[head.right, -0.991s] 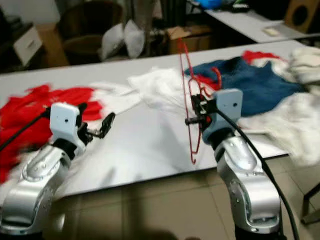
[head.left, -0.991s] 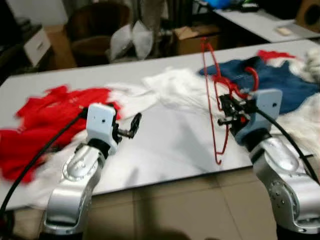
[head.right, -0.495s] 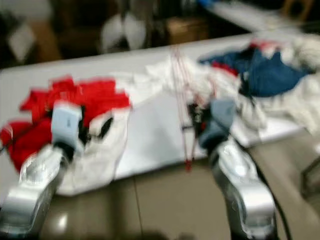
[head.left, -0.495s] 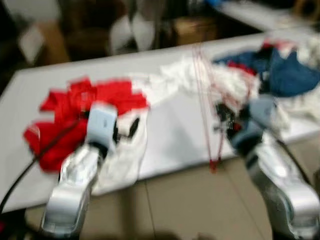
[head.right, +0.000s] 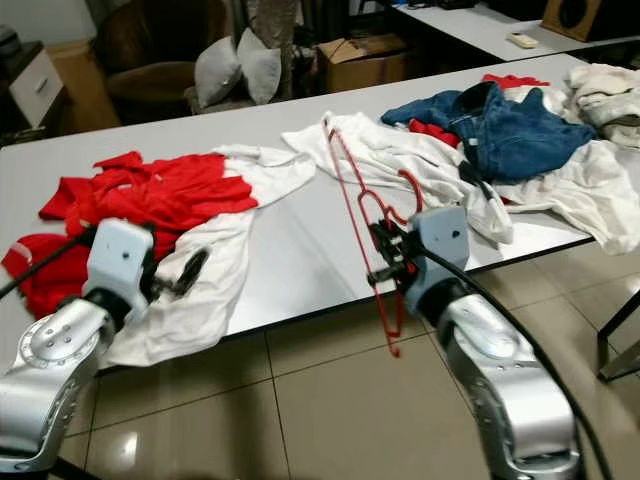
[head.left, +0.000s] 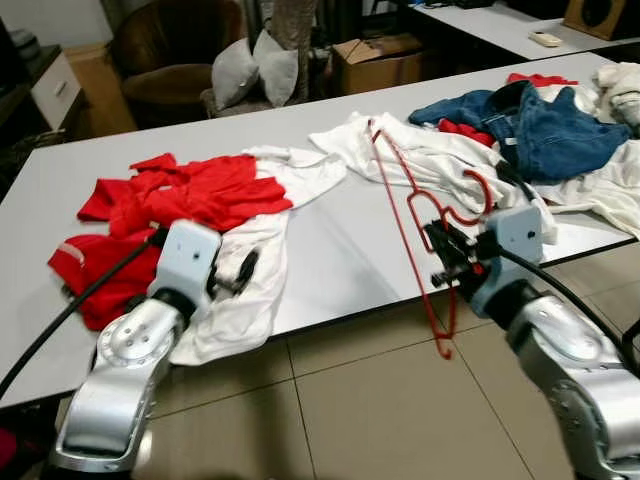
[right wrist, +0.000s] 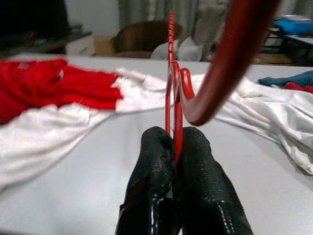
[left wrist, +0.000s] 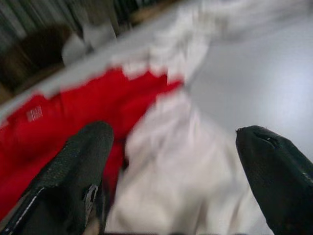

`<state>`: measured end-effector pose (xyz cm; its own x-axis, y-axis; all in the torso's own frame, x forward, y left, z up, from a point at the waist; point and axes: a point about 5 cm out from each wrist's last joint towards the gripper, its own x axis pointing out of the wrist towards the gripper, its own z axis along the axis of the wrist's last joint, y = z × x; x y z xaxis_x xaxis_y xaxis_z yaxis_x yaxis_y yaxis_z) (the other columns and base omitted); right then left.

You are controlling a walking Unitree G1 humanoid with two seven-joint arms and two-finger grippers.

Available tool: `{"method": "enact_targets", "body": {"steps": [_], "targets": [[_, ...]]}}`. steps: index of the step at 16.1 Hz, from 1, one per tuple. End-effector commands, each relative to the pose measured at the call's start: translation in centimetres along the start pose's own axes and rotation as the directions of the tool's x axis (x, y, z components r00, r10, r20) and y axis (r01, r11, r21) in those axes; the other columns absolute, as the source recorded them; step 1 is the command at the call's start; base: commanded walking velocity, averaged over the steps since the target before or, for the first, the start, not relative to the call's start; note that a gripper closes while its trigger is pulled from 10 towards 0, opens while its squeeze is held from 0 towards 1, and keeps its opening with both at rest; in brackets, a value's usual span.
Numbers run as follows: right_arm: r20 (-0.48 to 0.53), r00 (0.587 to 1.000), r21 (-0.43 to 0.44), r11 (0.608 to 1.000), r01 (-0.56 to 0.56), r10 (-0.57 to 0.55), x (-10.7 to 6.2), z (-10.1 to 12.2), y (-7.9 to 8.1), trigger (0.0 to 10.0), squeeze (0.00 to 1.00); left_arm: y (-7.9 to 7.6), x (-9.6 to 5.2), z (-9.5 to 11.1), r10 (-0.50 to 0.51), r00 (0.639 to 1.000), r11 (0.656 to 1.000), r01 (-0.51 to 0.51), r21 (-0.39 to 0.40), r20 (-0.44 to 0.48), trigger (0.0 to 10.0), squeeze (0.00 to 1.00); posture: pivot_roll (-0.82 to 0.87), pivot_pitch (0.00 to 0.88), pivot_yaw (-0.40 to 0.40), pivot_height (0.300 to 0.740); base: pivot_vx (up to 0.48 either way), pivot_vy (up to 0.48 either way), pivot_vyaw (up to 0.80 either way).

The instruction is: Hang hanger

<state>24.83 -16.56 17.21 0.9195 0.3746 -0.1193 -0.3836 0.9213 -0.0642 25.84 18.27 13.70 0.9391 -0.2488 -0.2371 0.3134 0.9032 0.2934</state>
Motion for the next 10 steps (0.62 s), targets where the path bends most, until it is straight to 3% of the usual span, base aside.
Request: {"method": "enact_targets", "body": {"steps": [1, 2, 3, 5, 7, 8, 10], "targets": [[-0.098, 0.995, -0.015, 1.000, 0.020, -0.021, -0.7, -1.7, -1.4, 10.0, 0.00, -0.6, 0.1, -1.5, -0.108, 0.989, 0.994, 0.110, 0.014, -0.104, 10.0, 0.25, -0.14, 0.000, 0.100, 0.740, 0.000, 0.000, 0.00], [-0.124, 0.992, -0.028, 0.999, 0.033, -0.036, -1.0, -2.2, -1.9, 10.0, 0.00, -0.8, 0.0, -1.6, -0.146, 0.983, 0.989, 0.148, 0.008, -0.114, 10.0, 0.04, -0.14, 0.000, 0.104, 0.740, 0.000, 0.000, 0.00], [-0.154, 0.983, -0.023, 0.995, 0.097, -0.100, -1.6, -3.0, -3.1, 10.0, 0.00, -1.6, 0.0, -1.8, -0.228, 0.964, 0.974, 0.223, -0.050, -0.135, 10.0, 0.00, -0.14, 0.000, 0.106, 0.740, 0.000, 0.000, 0.00], [-0.152, 0.981, 0.001, 0.992, 0.123, -0.121, -2.2, -3.3, -3.8, 10.0, 0.00, -1.9, 0.3, -2.5, -0.263, 0.950, 0.965, 0.257, -0.058, -0.167, 10.0, 0.00, -0.15, 0.000, 0.105, 0.740, 0.000, 0.000, 0.00], [-0.154, 0.980, -0.004, 0.992, 0.124, -0.123, -2.3, -3.4, -4.0, 10.0, 0.00, -1.7, 0.7, -3.2, -0.255, 0.946, 0.967, 0.252, -0.039, -0.201, 0.9, 0.00, -0.15, 0.000, 0.103, 0.740, 0.000, 0.000, 0.00], [-0.152, 0.981, -0.008, 0.992, 0.122, -0.122, -2.2, -3.4, -4.0, 10.0, 0.00, -1.5, 1.0, -3.9, -0.240, 0.941, 0.968, 0.251, 0.014, -0.240, 0.0, 0.00, -0.16, 0.000, 0.104, 0.740, 0.000, 0.000, 0.00], [-0.131, 0.987, -0.006, 0.996, 0.094, -0.094, -1.8, -3.2, -3.5, 10.0, 0.00, -1.4, 1.2, -4.6, -0.242, 0.927, 0.966, 0.256, 0.014, -0.286, 0.0, 0.00, -0.16, 0.000, 0.104, 0.740, 0.000, 0.000, 0.00]]}}
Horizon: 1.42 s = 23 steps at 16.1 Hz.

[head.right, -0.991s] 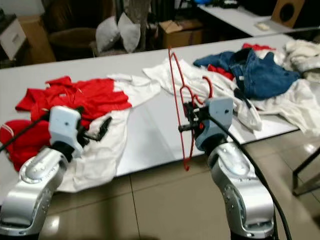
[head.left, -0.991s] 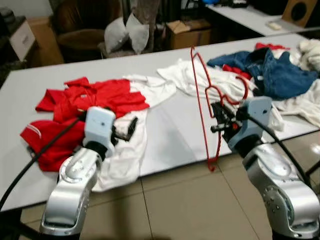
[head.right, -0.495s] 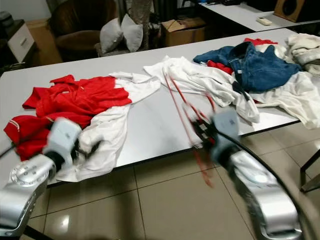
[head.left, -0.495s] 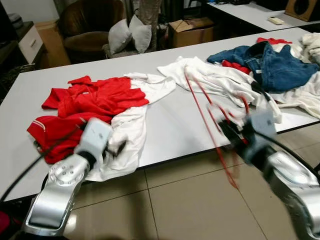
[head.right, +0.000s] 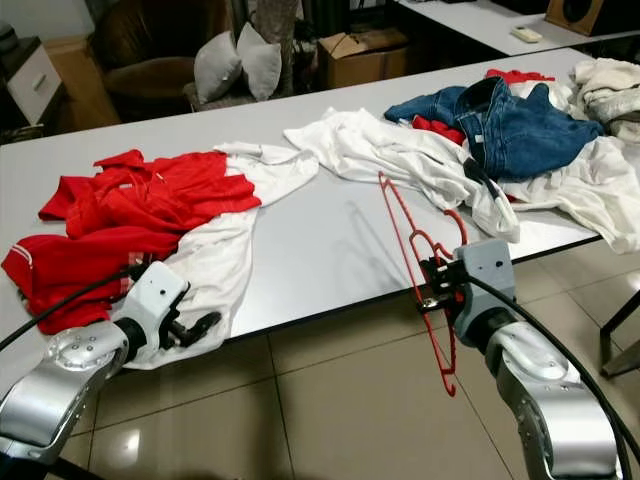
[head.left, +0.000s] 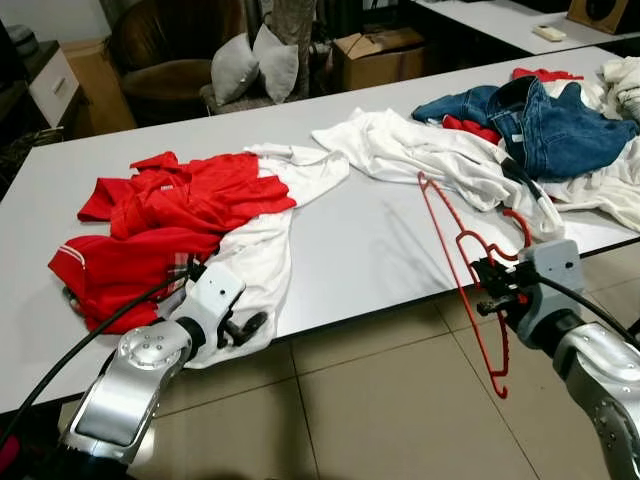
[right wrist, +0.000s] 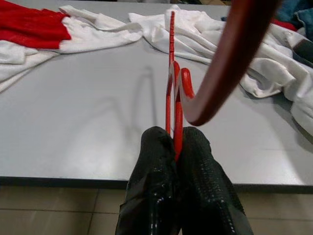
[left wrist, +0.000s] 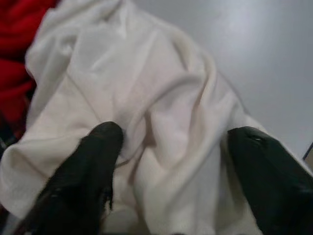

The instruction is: Hang hanger

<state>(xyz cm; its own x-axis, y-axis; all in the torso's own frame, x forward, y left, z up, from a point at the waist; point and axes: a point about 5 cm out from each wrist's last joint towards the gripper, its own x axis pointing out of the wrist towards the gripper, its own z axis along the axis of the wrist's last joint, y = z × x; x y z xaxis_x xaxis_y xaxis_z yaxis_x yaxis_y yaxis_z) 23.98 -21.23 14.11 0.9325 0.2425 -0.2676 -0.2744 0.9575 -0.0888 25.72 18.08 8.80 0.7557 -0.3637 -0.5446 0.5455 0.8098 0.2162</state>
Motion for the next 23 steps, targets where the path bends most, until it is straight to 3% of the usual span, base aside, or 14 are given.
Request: {"method": "enact_targets", "body": {"steps": [1, 11, 15, 19, 22, 23], "targets": [[0.040, 0.998, 0.000, 0.999, -0.043, 0.043, 0.3, 0.7, 0.7, 10.0, 0.00, 0.2, 0.1, -0.2, 0.003, 1.000, 1.000, -0.003, 0.013, -0.014, 0.0, 0.00, -0.16, 0.000, 0.104, 0.740, 0.000, 0.000, 0.00], [0.052, 0.997, -0.009, 0.999, -0.049, 0.049, 0.3, 0.7, 1.4, 10.0, 0.00, -0.2, 0.7, -0.1, -0.009, 0.998, 0.999, 0.011, -0.041, 0.060, 0.0, 0.00, -0.18, 0.000, 0.108, 0.740, 0.000, 0.000, 0.00], [0.065, 0.998, 0.003, 1.000, -0.015, 0.015, 0.4, 0.6, 1.2, 10.0, 0.00, 0.4, 0.8, 2.3, 0.005, 0.978, 0.983, 0.033, -0.179, 0.211, 0.0, 0.00, -0.18, 0.000, 0.114, 0.740, 0.000, 0.000, 0.00], [0.070, 0.997, 0.016, 1.000, 0.013, -0.014, 0.4, 0.5, 1.0, 10.0, 0.00, 1.2, 1.1, 4.1, 0.031, 0.953, 0.958, 0.058, -0.282, 0.300, 0.0, 0.00, -0.18, 0.000, 0.116, 0.740, 0.000, 0.000, 0.00], [0.076, 0.997, 0.014, 1.000, 0.022, -0.023, 0.5, 0.6, 1.0, 10.0, 0.00, 2.3, 1.2, 6.6, 0.053, 0.920, 0.950, 0.074, -0.304, 0.388, 0.0, 0.00, -0.18, 0.000, 0.121, 0.740, 0.000, 0.000, 0.00], [0.078, 0.997, 0.013, 1.000, 0.022, -0.023, 0.5, 0.6, 1.0, 10.0, 0.00, 2.7, 1.0, 7.1, 0.045, 0.914, 0.963, 0.068, -0.261, 0.403, 0.0, 0.00, -0.18, 0.000, 0.126, 0.740, 0.000, 0.000, 0.00]]}}
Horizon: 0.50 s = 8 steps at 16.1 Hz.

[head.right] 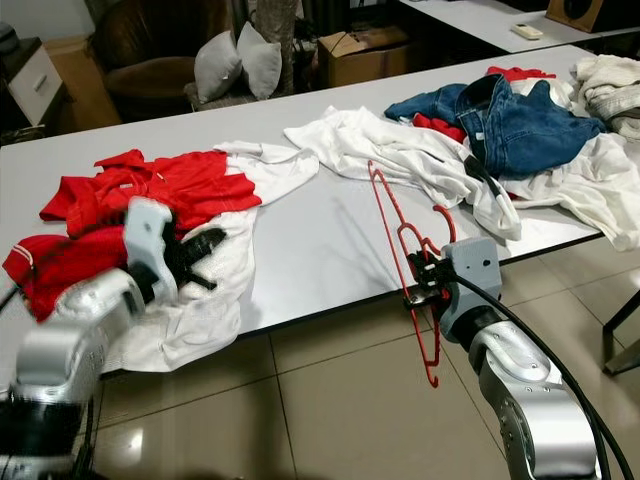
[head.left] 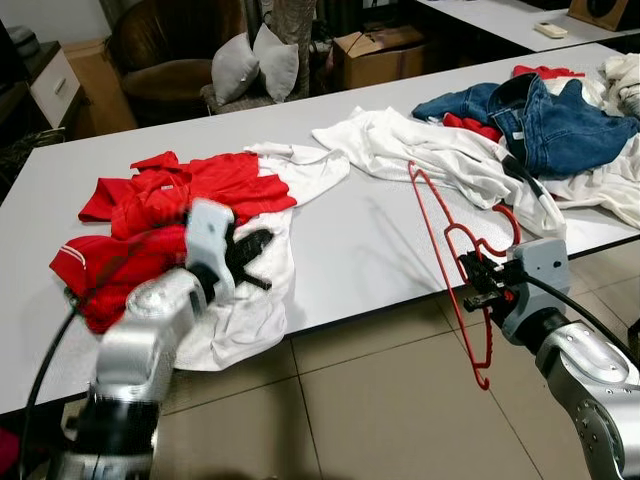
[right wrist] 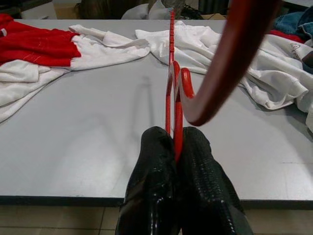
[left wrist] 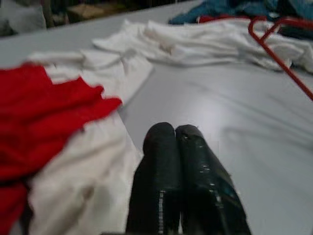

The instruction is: Hang hanger

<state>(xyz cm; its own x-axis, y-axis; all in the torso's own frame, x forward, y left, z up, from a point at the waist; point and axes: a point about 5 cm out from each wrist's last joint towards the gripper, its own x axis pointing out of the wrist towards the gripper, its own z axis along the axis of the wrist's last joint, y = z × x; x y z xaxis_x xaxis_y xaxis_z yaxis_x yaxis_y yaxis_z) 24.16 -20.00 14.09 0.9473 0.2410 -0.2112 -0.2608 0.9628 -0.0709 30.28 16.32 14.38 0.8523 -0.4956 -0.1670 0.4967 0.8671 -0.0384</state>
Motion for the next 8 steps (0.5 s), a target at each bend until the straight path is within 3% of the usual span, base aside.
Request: {"method": "enact_targets", "body": {"steps": [1, 2, 3, 4, 5, 7, 8], "targets": [[0.021, 1.000, -0.011, 1.000, 0.012, -0.011, -0.1, 0.4, -0.1, 10.0, 0.00, 0.0, -0.5, 0.4, -0.077, 0.997, 0.987, 0.080, 0.140, -0.025, 0.0, 0.00, -0.18, 0.000, 0.126, 0.740, 0.000, 0.000, 0.00], [0.020, 1.000, -0.010, 1.000, 0.009, -0.009, -0.2, 0.3, -0.1, 10.0, 0.00, -0.2, -1.3, 0.3, -0.160, 0.986, 0.965, 0.167, 0.204, -0.054, 4.1, 0.00, -0.18, 0.000, 0.128, 0.740, 0.000, 0.000, 0.00], [0.016, 1.000, -0.009, 1.000, 0.004, -0.004, -0.3, 0.2, -0.1, 10.0, 0.00, 0.1, -2.3, 0.3, -0.210, 0.975, 0.945, 0.222, 0.239, -0.075, 10.0, 0.00, -0.18, 0.000, 0.127, 0.740, 0.000, 0.000, 0.00], [0.014, 1.000, -0.008, 1.000, 0.002, -0.002, -0.3, 0.1, -0.1, 10.0, 0.00, 0.3, -3.2, 0.2, -0.260, 0.960, 0.924, 0.279, 0.261, -0.103, 10.0, 0.66, -0.17, 0.000, 0.123, 0.740, 0.000, 0.000, 0.00], [0.010, 1.000, -0.007, 1.000, -0.005, 0.005, -0.3, 0.0, -0.1, 10.0, 0.00, 0.5, -4.3, -0.2, -0.305, 0.939, 0.900, 0.339, 0.274, -0.160, 10.0, 1.00, -0.16, 0.000, 0.118, 0.740, 0.000, 0.000, 0.00], [0.008, 1.000, -0.009, 1.000, -0.022, 0.022, 0.0, 0.0, 0.2, 10.0, 0.00, 0.8, -5.5, -1.1, -0.332, 0.910, 0.876, 0.395, 0.278, -0.247, 10.0, 1.00, -0.16, 0.000, 0.113, 0.740, 0.000, 0.000, 0.00], [0.010, 1.000, -0.010, 1.000, -0.028, 0.029, 0.2, 0.1, 0.3, 10.0, 0.00, 1.3, -5.7, -1.8, -0.300, 0.907, 0.871, 0.387, 0.303, -0.295, 10.0, 1.00, -0.15, 0.000, 0.111, 0.740, 0.000, 0.000, 0.00]]}}
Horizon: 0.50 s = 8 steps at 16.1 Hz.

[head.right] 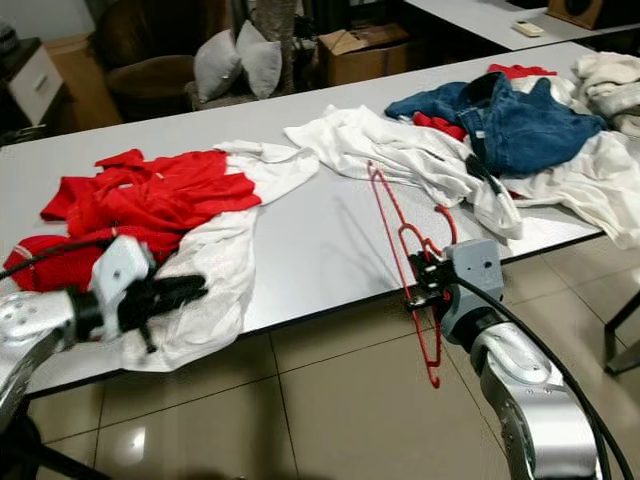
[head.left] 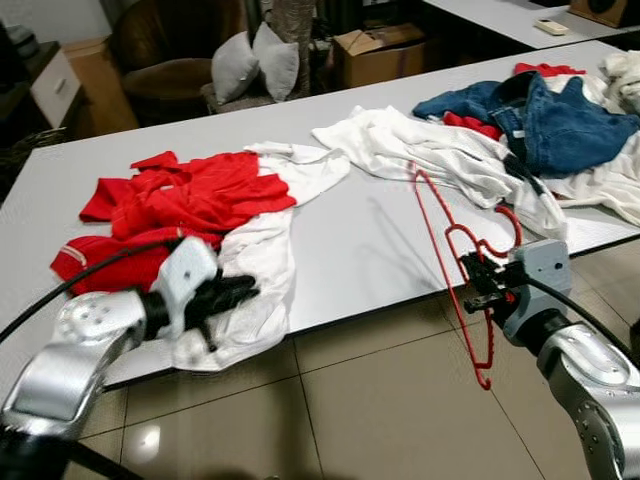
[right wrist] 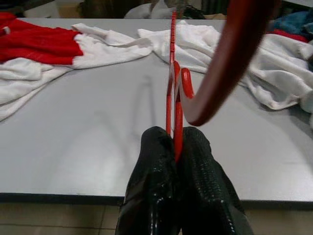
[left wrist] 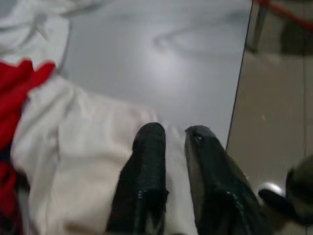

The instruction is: Hang hanger

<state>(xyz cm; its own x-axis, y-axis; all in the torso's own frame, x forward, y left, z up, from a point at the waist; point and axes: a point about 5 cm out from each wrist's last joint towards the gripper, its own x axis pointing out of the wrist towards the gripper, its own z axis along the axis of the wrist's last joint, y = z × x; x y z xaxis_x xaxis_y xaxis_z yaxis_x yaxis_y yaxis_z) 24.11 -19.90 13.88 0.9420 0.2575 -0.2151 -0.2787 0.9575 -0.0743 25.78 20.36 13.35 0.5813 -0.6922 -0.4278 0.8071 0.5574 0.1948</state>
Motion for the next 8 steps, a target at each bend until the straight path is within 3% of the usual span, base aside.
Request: {"method": "enact_targets", "body": {"steps": [1, 2, 3, 4, 5, 8], "targets": [[0.017, 1.000, -0.004, 1.000, -0.016, 0.016, 0.3, 0.3, 0.3, 10.0, 0.00, 0.5, -0.2, -1.2, 0.046, 0.996, 0.998, -0.042, 0.048, -0.080, 10.0, 1.00, -0.15, 0.000, 0.111, 0.740, 0.000, 0.000, 0.00], [0.018, 1.000, -0.004, 1.000, -0.018, 0.018, 0.4, 0.4, 0.3, 10.0, 0.00, 0.6, -0.2, -1.7, 0.060, 0.993, 0.997, -0.054, 0.058, -0.103, 10.0, 1.00, -0.16, 0.000, 0.110, 0.740, 0.000, 0.000, 0.00], [0.017, 1.000, 0.002, 1.000, -0.025, 0.025, 0.4, 0.4, 0.4, 10.0, 0.00, 0.4, -0.2, -2.4, 0.052, 0.993, 0.999, -0.050, 0.020, -0.107, 10.0, 0.96, -0.16, 0.000, 0.110, 0.740, 0.000, 0.000, 0.00], [0.016, 0.999, 0.005, 1.000, -0.028, 0.028, 0.4, 0.4, 0.4, 10.0, 0.00, 0.2, -0.1, -2.5, 0.037, 0.995, 0.999, -0.037, -0.005, -0.098, 10.0, 0.26, -0.16, 0.000, 0.110, 0.740, 0.000, 0.000, 0.00], [0.013, 1.000, 0.007, 1.000, -0.027, 0.027, 0.2, 0.3, 0.4, 10.0, 0.00, -0.3, 0.1, -2.8, 0.011, 0.997, 0.999, -0.015, -0.052, -0.078, 10.0, 0.00, -0.16, 0.000, 0.110, 0.740, 0.000, 0.000, 0.00], [0.009, 1.000, 0.012, 1.000, -0.019, 0.019, 0.1, 0.2, 0.2, 10.0, 0.00, -0.8, 0.4, -3.7, -0.014, 0.995, 0.996, 0.005, -0.086, -0.096, 9.6, 0.00, -0.17, 0.000, 0.121, 0.740, 0.000, 0.000, 0.00]]}}
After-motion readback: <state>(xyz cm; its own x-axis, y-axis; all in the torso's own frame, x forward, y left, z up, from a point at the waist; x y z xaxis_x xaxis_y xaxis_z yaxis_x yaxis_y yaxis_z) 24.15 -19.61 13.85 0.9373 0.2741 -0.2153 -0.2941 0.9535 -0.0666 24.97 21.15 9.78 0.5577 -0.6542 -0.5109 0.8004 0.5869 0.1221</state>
